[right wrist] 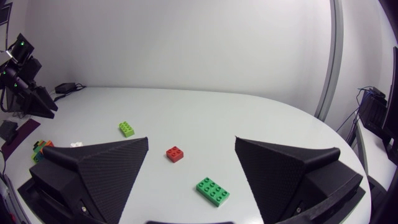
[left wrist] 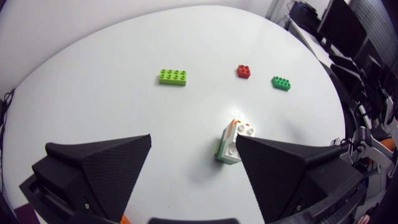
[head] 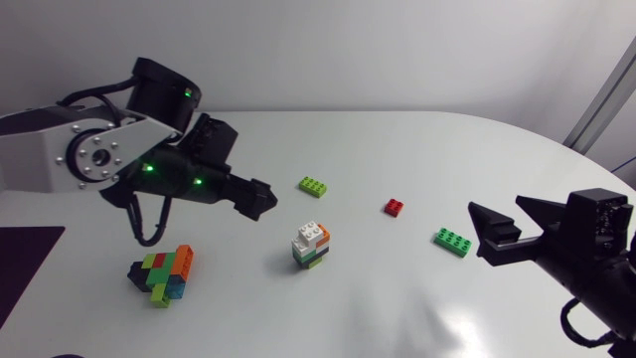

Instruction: Separate the duplo bricks

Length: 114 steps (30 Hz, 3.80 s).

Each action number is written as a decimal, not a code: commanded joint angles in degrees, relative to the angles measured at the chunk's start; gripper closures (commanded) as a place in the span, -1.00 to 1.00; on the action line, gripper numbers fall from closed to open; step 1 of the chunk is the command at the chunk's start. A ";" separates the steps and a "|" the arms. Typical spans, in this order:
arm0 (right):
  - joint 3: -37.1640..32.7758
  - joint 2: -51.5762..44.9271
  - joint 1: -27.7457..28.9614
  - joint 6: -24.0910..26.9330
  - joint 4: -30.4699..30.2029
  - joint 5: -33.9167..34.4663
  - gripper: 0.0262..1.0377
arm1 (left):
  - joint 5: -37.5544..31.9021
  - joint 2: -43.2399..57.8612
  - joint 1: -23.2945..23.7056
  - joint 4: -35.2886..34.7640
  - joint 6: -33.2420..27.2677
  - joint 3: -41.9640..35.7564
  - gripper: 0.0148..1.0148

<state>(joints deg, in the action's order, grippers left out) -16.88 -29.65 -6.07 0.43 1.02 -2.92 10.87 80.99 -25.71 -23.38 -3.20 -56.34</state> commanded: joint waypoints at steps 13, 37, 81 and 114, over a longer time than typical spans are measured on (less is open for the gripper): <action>-0.08 -12.10 -0.17 -2.62 11.99 -3.41 -0.92 | -1.12 9.54 -4.34 -1.58 -19.91 -2.02 -0.90; -0.08 -24.49 -0.35 -4.47 20.52 -5.17 -0.92 | 0.99 20.96 -11.99 5.45 -17.45 -0.79 -0.91; 3.00 -18.16 -2.28 -5.96 19.11 -6.22 -0.92 | 0.82 15.69 -11.02 22.06 -19.39 7.64 0.28; -32.33 -45.15 -2.90 13.90 -20.26 -31.71 -0.92 | 9.96 13.93 -11.99 -6.42 -44.43 -5.28 0.32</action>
<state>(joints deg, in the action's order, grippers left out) -47.33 -72.20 -7.84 10.59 -17.63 -34.22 19.79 93.45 -37.63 -29.39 -45.65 -59.48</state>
